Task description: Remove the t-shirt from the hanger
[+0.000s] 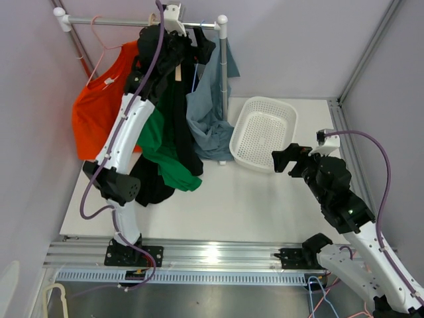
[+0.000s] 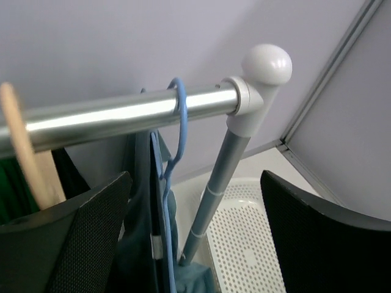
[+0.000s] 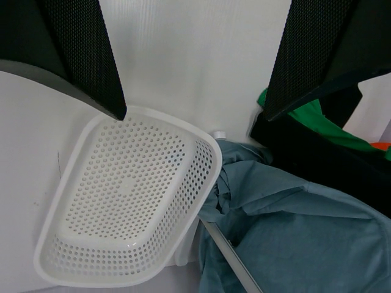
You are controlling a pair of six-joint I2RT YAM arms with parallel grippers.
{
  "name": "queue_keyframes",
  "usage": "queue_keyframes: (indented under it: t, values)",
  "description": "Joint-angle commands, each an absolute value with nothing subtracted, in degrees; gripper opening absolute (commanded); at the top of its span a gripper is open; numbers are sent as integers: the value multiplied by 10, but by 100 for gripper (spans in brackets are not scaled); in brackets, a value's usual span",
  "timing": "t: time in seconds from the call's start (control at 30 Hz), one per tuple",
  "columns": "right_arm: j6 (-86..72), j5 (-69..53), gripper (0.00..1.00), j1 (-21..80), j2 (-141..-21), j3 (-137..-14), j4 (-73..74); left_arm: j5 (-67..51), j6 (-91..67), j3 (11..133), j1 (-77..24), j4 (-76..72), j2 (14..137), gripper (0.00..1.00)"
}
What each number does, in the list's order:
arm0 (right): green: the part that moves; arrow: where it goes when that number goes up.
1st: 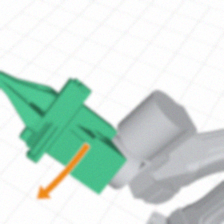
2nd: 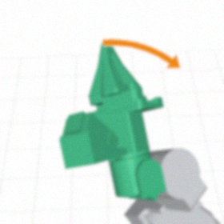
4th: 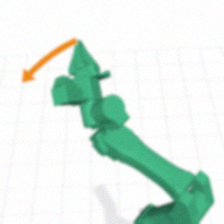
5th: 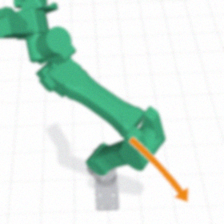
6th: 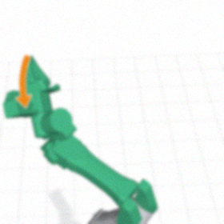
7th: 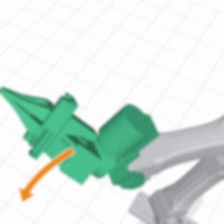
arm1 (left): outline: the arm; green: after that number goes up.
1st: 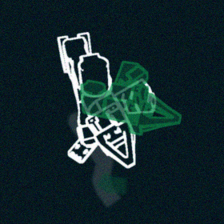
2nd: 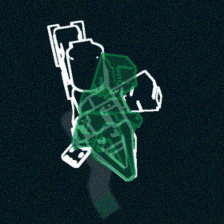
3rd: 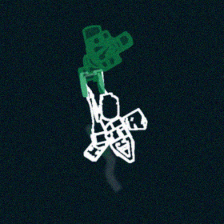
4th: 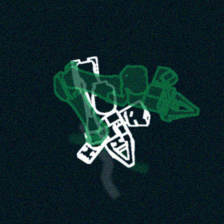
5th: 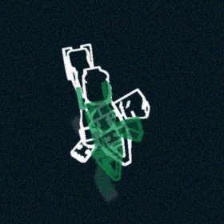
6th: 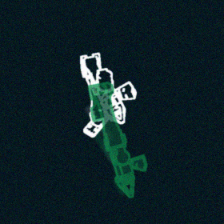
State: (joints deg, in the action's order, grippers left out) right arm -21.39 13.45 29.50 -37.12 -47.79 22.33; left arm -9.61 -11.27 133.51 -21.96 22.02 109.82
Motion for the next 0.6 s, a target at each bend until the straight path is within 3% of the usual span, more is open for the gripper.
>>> queue_keyframes:
  t: [0.0, 0.07, 0.13, 0.17, 0.23, 0.57]
  values:
    - [-217, 120, 100, 294, -374, -513, 210, -55, -70, 1334, -248, 121, 1116, 91]
    - [-213, 121, 99, 294, -378, -524, 214, -22, -48, 1343, -264, 105, 1142, 90]
    - [-209, 123, 100, 294, -379, -530, 215, -4, -37, 1366, -271, 110, 1162, 82]
    - [-207, 123, 99, 294, -379, -531, 215, 27, -36, 1372, -272, 107, 1175, 72]
    - [-203, 127, 100, 294, -380, -533, 216, 53, -38, 1366, -274, 99, 1179, 65]
    - [-194, 139, 100, 289, -386, -539, 223, 126, -33, 1315, -271, 91, 1156, 62]
